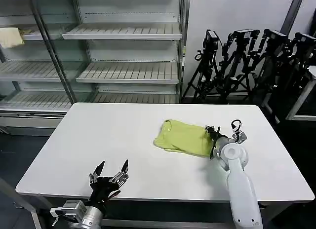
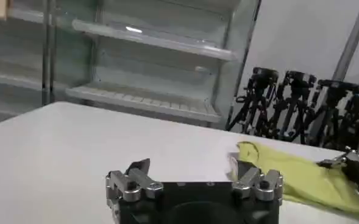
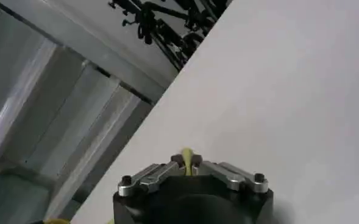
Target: Fold and organize the clothes.
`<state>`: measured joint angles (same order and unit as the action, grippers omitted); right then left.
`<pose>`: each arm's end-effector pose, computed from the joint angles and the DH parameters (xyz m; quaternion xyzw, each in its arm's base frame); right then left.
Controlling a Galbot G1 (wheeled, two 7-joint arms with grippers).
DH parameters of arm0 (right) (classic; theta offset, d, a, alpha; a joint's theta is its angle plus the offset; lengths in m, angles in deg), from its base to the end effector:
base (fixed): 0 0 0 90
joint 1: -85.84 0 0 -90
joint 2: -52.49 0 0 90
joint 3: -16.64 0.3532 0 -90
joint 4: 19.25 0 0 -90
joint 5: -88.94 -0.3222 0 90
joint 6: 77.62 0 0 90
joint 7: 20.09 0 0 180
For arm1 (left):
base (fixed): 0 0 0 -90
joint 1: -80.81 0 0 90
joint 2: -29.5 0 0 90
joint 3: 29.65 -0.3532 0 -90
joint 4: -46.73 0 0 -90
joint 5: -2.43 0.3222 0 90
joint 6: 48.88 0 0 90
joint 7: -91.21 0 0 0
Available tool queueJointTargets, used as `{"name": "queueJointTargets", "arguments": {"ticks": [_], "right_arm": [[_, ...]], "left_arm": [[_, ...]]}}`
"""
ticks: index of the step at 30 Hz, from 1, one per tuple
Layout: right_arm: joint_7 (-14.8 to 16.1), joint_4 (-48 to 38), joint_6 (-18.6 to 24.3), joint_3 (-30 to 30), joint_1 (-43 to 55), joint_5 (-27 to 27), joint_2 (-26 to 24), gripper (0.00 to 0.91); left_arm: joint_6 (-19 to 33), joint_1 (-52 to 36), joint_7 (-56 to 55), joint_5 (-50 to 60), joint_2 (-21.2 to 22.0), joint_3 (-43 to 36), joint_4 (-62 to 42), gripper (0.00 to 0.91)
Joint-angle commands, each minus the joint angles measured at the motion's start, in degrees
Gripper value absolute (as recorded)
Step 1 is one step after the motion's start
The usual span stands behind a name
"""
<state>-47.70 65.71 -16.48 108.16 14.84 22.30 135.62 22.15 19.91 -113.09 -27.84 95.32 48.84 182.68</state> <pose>0.4263 -0.0541 -0.2527 -0.0418 -0.8756 -0.4326 0.2109 0.1289 0.0090 -0.2197 -0.0440 -0.9884 0.0879 0.1160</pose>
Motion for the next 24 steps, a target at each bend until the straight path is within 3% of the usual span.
{"name": "queueJointTargets", "arguments": {"ticks": [1, 9, 10, 11, 12, 16, 17, 18, 20, 24], "right_arm": [[1.1, -7.9, -0.3, -2.0, 7.4, 0.9, 0.1, 0.0], [2.6, -12.1, -3.3, -2.9, 11.9, 2.3, 0.6, 0.02], [2.5, -12.5, -3.6, -2.7, 12.3, 2.8, 0.7, 0.222], [2.8, -12.4, -4.1, -2.3, 12.4, 3.4, 0.7, 0.846], [2.9, -12.2, -4.1, -2.3, 12.3, 3.6, 0.7, 0.907], [4.9, -5.5, -3.9, -4.6, 8.0, 8.4, -1.8, 0.907], [6.7, -3.1, -2.6, -6.0, 5.5, 13.9, -3.1, 0.907], [6.9, -2.4, -2.3, -6.4, 5.2, 15.5, -3.4, 0.907], [9.5, 3.7, 1.5, -9.2, 1.1, 27.0, -5.7, 0.907], [11.0, 12.0, 8.8, -10.4, -5.1, 37.0, -8.7, 0.907]], "left_arm": [[-0.1, 0.6, 0.0, 0.2, 0.3, 0.2, 0.6, 0.907], [-0.2, 1.3, 0.1, 0.4, 0.6, 0.2, 1.5, 0.907], [-0.2, 1.4, 0.1, 0.4, 0.6, 0.2, 1.6, 0.907], [-0.2, 1.5, 0.1, 0.5, 0.7, 0.2, 1.8, 0.907], [-0.2, 1.5, 0.1, 0.5, 0.7, 0.2, 2.0, 0.907], [-0.1, 1.8, 0.2, 0.6, 0.8, 0.1, 2.7, 0.907], [0.1, 1.8, 0.3, 0.6, 0.7, 0.2, 2.9, 0.907], [0.2, 1.8, 0.4, 0.6, 0.7, 0.2, 3.1, 0.907], [0.4, 1.7, 0.5, 0.7, 0.8, 0.0, 3.2, 0.907], [0.5, 1.4, 0.7, 1.5, 1.1, -0.5, 3.8, 0.907]]}}
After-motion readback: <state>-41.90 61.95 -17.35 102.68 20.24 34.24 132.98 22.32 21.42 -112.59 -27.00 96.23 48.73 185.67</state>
